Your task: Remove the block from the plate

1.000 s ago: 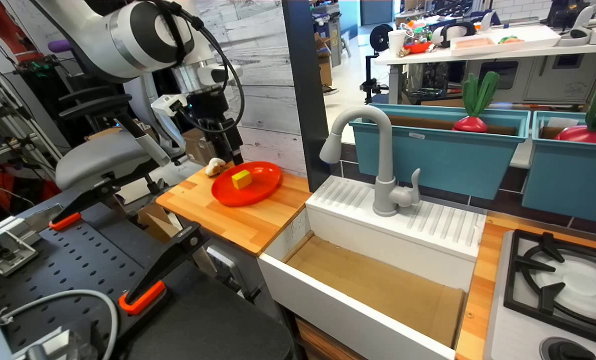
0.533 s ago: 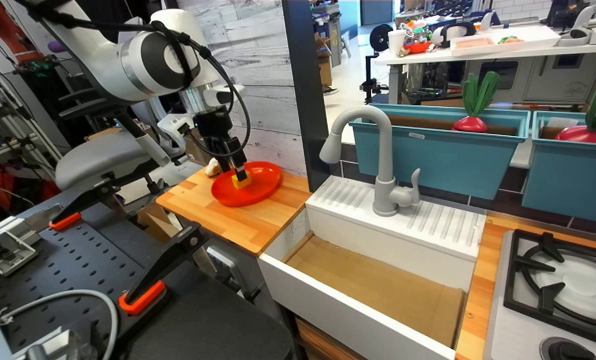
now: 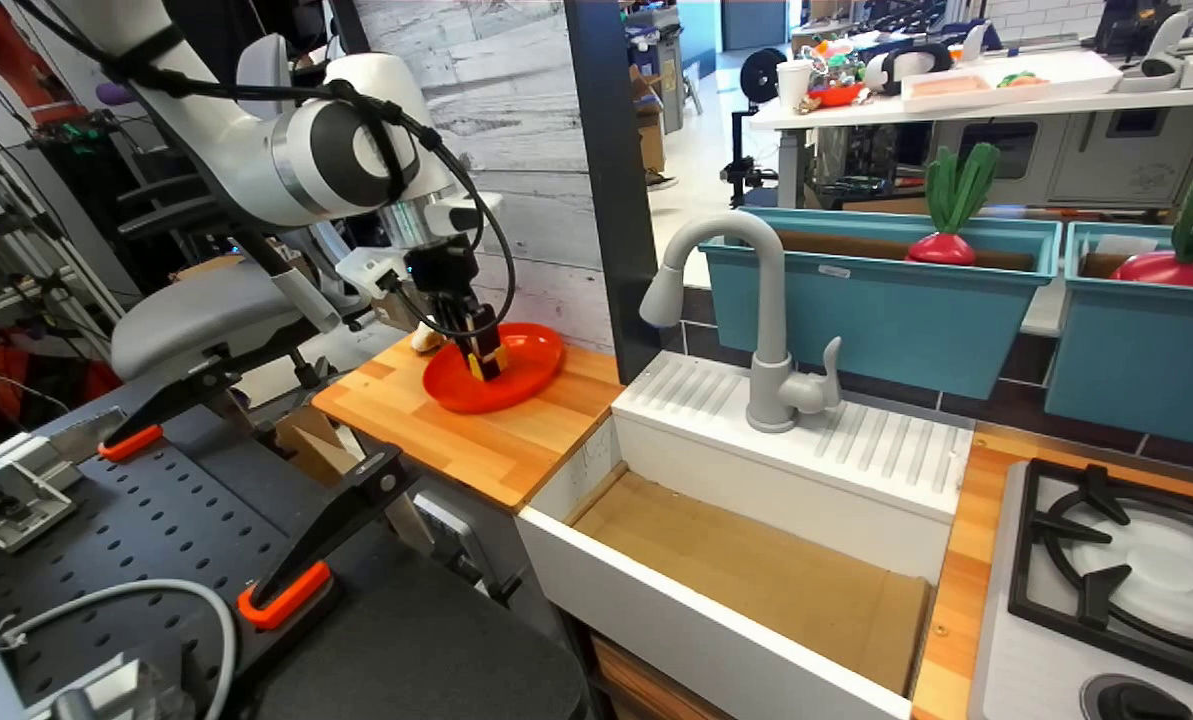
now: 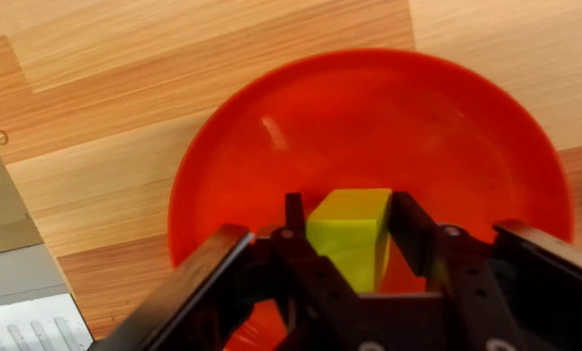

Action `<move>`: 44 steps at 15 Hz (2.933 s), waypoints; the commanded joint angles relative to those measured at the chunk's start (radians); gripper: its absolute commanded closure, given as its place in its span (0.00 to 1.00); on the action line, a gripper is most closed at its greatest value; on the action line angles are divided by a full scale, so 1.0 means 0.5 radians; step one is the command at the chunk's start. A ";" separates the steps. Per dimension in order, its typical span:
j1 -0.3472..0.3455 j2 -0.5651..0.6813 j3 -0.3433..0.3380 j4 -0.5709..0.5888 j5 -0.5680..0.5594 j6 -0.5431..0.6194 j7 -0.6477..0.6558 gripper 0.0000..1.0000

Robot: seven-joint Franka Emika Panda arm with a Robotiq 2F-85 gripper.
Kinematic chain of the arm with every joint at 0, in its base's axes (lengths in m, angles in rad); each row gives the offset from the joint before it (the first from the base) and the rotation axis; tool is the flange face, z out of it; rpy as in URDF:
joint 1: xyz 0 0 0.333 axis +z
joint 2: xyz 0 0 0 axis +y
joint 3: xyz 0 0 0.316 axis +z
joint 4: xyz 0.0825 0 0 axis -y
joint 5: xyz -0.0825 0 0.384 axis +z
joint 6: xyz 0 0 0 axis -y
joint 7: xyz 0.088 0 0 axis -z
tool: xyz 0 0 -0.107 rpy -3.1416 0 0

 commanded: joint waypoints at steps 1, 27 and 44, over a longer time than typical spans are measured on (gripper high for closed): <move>0.008 0.062 -0.018 0.090 0.064 0.034 -0.045 0.82; -0.842 -0.442 0.305 -0.840 0.474 0.558 -0.591 0.92; -0.802 -0.144 0.315 -0.400 0.536 0.346 -0.599 0.07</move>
